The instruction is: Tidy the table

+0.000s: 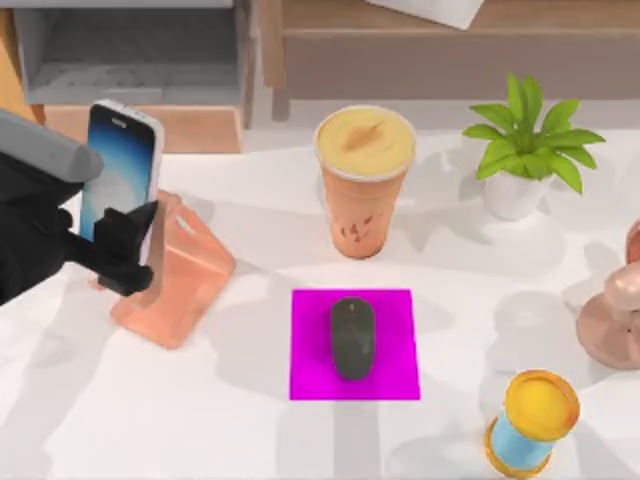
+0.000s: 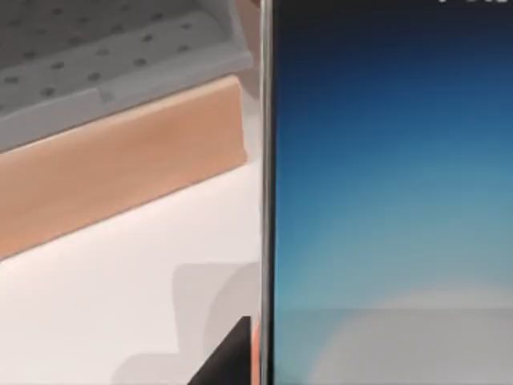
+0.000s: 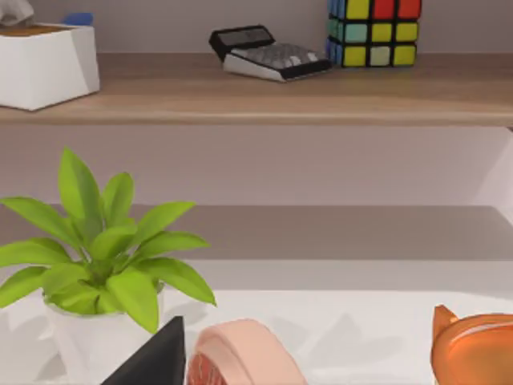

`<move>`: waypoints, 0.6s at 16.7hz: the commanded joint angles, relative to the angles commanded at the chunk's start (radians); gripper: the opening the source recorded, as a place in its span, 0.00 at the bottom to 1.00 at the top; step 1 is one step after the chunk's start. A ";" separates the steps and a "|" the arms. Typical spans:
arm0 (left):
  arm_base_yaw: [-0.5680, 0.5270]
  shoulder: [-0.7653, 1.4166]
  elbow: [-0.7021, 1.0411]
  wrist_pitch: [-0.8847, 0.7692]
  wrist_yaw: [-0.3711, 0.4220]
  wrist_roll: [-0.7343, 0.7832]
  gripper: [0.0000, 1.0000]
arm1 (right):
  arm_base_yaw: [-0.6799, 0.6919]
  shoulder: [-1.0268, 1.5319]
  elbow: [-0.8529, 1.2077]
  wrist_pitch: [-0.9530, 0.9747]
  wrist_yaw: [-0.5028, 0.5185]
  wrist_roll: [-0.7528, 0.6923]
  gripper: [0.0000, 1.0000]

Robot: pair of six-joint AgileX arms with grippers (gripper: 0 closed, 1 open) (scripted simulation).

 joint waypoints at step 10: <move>-0.017 0.075 0.003 0.069 -0.024 -0.025 0.15 | 0.000 0.000 0.000 0.000 0.000 0.000 1.00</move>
